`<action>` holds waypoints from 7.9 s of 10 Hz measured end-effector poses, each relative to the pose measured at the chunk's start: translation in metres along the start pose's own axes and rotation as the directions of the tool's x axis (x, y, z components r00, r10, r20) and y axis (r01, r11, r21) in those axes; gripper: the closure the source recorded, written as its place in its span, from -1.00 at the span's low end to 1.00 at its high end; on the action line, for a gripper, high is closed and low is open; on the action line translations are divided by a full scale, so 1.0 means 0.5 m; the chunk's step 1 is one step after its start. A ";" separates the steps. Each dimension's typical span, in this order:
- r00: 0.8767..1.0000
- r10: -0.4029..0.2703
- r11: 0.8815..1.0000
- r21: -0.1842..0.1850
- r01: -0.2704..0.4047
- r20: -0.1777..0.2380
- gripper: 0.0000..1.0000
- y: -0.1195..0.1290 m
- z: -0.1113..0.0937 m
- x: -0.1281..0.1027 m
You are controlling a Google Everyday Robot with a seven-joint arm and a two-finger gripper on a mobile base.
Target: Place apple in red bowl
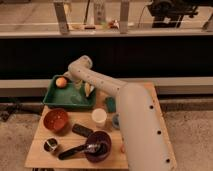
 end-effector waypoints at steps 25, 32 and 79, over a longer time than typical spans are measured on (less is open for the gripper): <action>0.939 -0.340 0.933 0.100 0.344 -0.055 0.33 -0.094 0.171 -0.066; 0.962 -0.272 0.957 0.108 0.271 -0.003 1.00 -0.109 0.086 -0.081; 0.624 -0.284 0.954 0.150 0.259 0.728 -0.60 0.104 -0.232 -0.396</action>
